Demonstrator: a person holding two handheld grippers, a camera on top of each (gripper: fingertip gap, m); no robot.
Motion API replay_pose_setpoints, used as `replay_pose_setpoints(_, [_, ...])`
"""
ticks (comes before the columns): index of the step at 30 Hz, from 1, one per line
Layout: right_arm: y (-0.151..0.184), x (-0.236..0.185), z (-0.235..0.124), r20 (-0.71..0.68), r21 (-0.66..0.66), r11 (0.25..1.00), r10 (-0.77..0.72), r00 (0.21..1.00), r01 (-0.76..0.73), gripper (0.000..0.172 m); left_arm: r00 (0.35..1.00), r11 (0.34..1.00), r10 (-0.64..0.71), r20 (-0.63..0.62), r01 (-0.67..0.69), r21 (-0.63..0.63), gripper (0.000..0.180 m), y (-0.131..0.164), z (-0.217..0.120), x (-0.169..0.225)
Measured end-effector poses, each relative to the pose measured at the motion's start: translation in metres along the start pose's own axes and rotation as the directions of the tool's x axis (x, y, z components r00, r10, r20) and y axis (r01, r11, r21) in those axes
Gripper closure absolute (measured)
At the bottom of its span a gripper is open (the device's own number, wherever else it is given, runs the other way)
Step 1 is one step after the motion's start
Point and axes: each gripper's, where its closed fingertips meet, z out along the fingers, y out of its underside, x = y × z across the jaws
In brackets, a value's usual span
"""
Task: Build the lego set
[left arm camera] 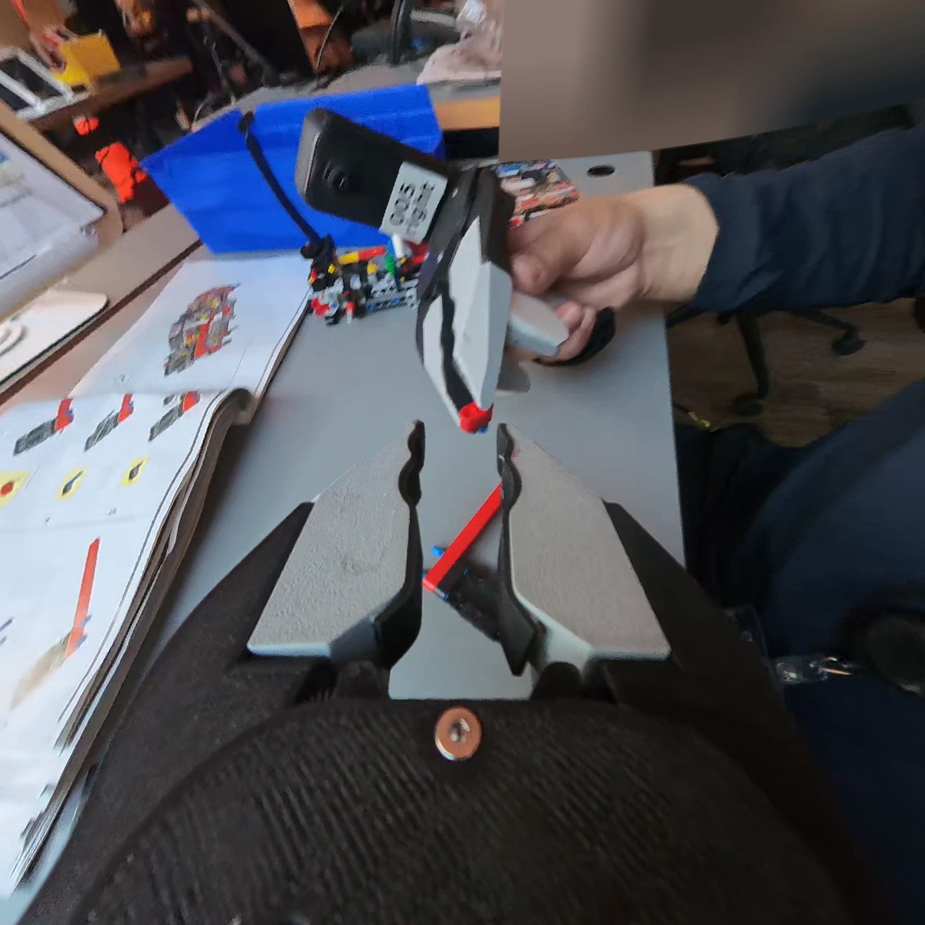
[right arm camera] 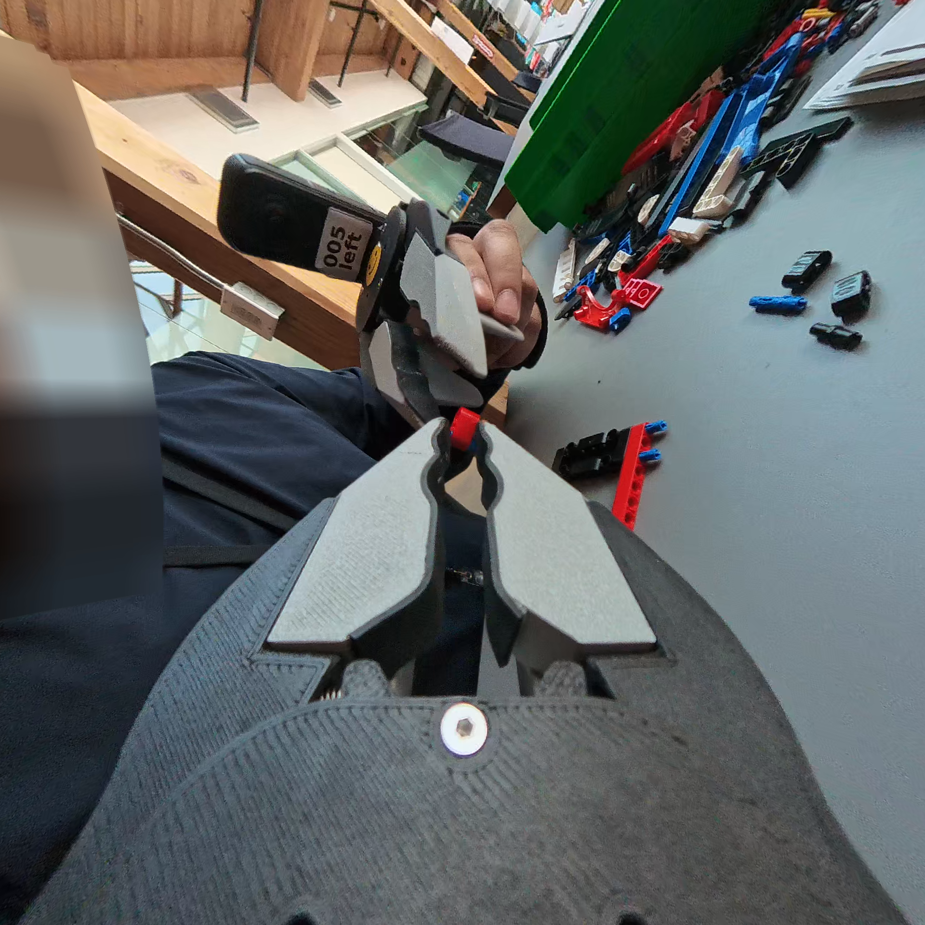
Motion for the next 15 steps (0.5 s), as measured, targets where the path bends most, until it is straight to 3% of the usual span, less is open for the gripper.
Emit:
replay_pose_setpoints(3, [-0.006,-0.005,0.0,0.05,0.033,0.999,0.027,0.998,-0.028,0.165,1.0,0.999,0.004,-0.005,-0.004,0.037,0.153,-0.004,0.0,0.002])
replay_pose_setpoints(7, [-0.016,-0.008,0.0,0.104,0.091,0.994,0.058,0.993,-0.068,0.165,0.988,0.999,-0.003,0.154,-0.003,0.043,0.153,-0.004,-0.001,-0.01])
replay_pose_setpoints(15, [-0.026,-0.003,0.009,0.095,0.178,0.982,0.051,0.994,-0.067,0.165,0.952,0.997,-0.04,0.304,0.018,0.072,0.161,-0.009,0.001,-0.016])
